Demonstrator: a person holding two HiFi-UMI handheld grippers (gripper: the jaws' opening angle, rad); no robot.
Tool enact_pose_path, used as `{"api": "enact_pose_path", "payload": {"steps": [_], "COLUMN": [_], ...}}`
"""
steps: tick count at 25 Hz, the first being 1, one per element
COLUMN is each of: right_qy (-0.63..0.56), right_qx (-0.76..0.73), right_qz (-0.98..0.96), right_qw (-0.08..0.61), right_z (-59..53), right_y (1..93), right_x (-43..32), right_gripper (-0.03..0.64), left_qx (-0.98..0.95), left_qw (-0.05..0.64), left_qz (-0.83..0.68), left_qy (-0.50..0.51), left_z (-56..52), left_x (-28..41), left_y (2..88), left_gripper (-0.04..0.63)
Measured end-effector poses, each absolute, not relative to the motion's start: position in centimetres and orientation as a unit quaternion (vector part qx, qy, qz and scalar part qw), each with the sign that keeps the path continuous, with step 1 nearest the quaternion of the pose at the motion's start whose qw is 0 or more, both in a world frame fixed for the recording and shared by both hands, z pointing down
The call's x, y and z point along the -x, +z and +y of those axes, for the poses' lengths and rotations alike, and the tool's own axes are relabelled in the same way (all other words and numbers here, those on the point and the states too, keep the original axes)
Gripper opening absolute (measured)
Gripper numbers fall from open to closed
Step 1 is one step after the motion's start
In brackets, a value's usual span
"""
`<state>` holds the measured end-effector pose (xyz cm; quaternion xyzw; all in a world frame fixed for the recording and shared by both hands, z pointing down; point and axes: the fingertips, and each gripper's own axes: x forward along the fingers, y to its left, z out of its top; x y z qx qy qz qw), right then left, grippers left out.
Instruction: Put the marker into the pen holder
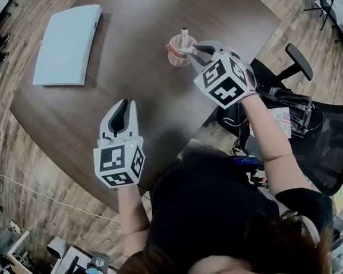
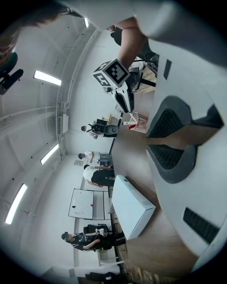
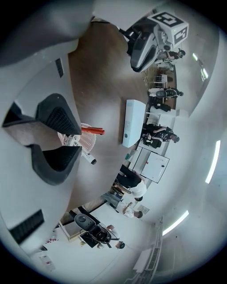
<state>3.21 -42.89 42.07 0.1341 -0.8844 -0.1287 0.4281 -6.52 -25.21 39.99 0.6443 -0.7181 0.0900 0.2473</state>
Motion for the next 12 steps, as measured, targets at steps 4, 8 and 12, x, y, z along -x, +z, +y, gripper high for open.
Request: {"api": "enact_pose_path", "payload": {"steps": [4,8,12], "right_qy": [-0.13,-0.132,-0.125], "right_qx": [-0.147,-0.168,-0.189], "right_qz": [-0.886,-0.887,-0.889], "right_qw": [0.42,0.41,0.398], "right_z": [-42.4,-41.5,-40.2], "right_y": [41.1,40.1,39.3], "right_x": [-3.7,-4.3,-4.7], "right_gripper": [0.084,0.049,0.02], "left_qx": [-0.632,-0.618,-0.608], "left_qw": [0.236,0.229,0.224], "left_qz": [-0.733,-0.748,-0.758], "left_qy": [0.088,0.081,0.072], "left_z": [-24.0,-22.5,-20.8], "left_x": [7.3,8.3,9.1], "left_y": [39.2,38.5,37.8], "left_gripper": [0.064,0.049,0.032]}}
